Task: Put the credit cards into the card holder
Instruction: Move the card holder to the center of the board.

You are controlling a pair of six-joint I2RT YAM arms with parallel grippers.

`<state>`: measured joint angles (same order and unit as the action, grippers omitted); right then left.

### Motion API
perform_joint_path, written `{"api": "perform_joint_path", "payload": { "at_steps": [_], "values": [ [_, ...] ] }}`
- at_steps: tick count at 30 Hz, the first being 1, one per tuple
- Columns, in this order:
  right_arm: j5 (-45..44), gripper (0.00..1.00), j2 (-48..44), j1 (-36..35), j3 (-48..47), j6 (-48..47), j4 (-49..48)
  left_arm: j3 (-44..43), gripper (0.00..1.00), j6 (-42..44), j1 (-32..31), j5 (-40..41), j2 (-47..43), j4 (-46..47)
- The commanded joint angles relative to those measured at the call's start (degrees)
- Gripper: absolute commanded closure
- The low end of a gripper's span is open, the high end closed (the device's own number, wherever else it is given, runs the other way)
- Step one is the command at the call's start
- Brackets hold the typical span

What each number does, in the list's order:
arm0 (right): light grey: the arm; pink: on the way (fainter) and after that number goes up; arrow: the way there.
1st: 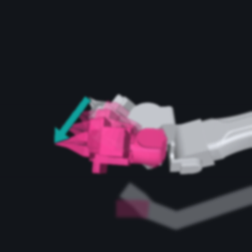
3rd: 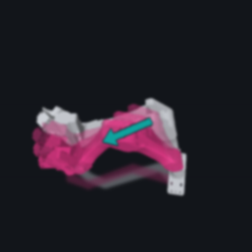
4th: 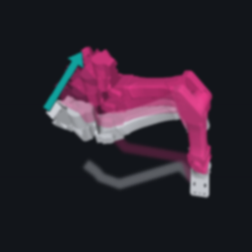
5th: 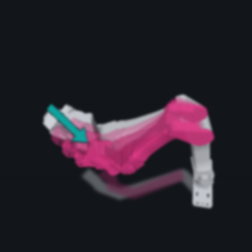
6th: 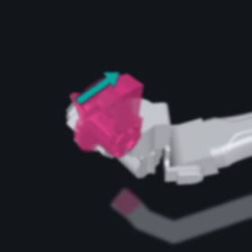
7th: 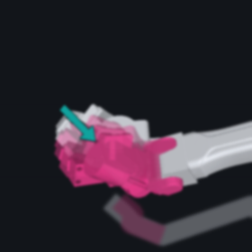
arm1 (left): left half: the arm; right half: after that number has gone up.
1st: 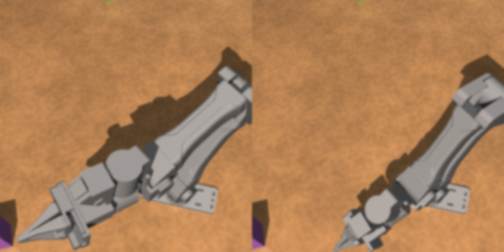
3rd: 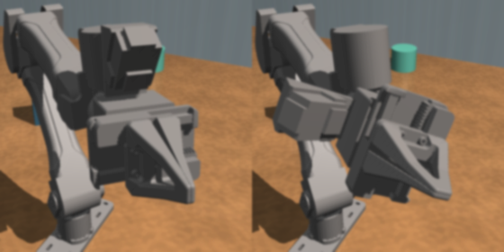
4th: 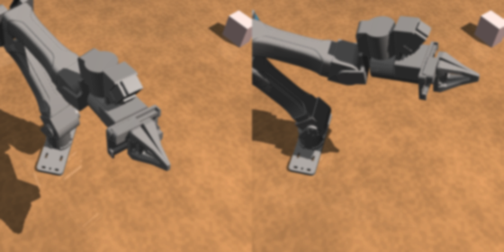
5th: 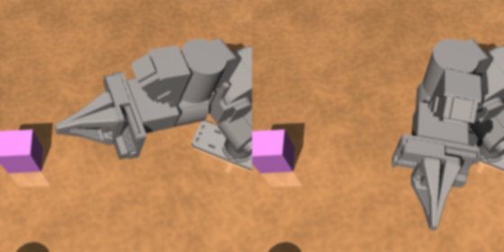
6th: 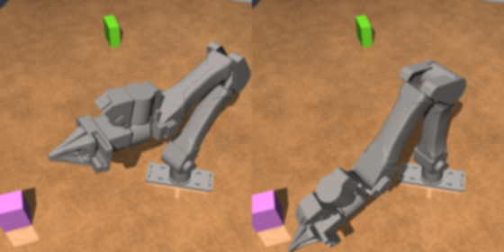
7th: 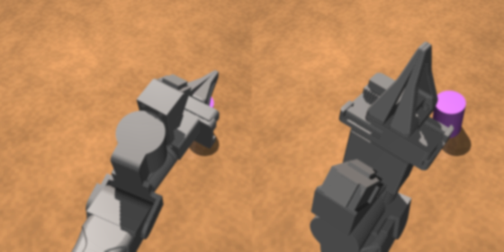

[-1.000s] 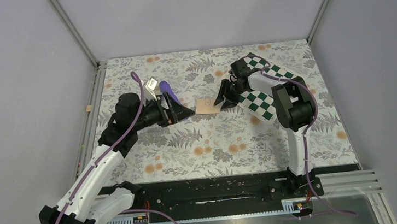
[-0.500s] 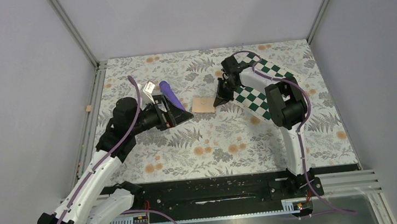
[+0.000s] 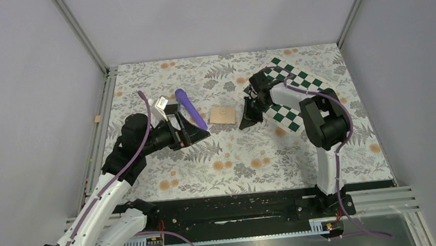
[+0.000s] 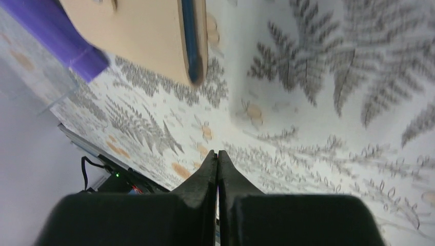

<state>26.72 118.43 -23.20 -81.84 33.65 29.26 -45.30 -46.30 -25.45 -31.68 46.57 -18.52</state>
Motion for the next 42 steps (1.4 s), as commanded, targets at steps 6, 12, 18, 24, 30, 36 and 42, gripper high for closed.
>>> {"api": "perform_joint_path", "payload": {
  "at_steps": [6,12,18,24,30,36,42],
  "values": [
    [2.3,0.78,-12.5,-0.7,10.0,-0.7,-5.2,-3.5,0.01,3.7,-0.1,6.0,7.0,-4.7],
    [3.6,0.52,-9.8,-0.6,7.3,0.5,-5.3,-12.8,0.11,5.6,-0.1,9.1,27.1,-6.7],
    [3.5,0.42,-5.7,-0.3,2.7,3.2,-5.2,-26.3,0.38,8.5,-0.2,11.7,47.9,-8.1],
    [4.1,0.42,0.1,0.8,-2.5,7.2,-3.7,-37.5,0.45,9.3,-0.2,17.6,62.2,-11.3],
    [4.1,0.42,2.5,0.9,-5.0,9.3,-3.7,-39.9,0.45,7.5,-0.1,23.6,65.9,-11.2],
    [3.4,0.43,4.9,0.9,-8.2,11.1,-2.7,-43.5,0.45,7.8,-0.1,23.1,71.0,-12.1],
    [4.0,0.45,8.5,0.9,-12.1,11.6,-0.8,-46.2,0.45,6.7,-0.1,17.4,76.1,-12.3]
  ]
}}
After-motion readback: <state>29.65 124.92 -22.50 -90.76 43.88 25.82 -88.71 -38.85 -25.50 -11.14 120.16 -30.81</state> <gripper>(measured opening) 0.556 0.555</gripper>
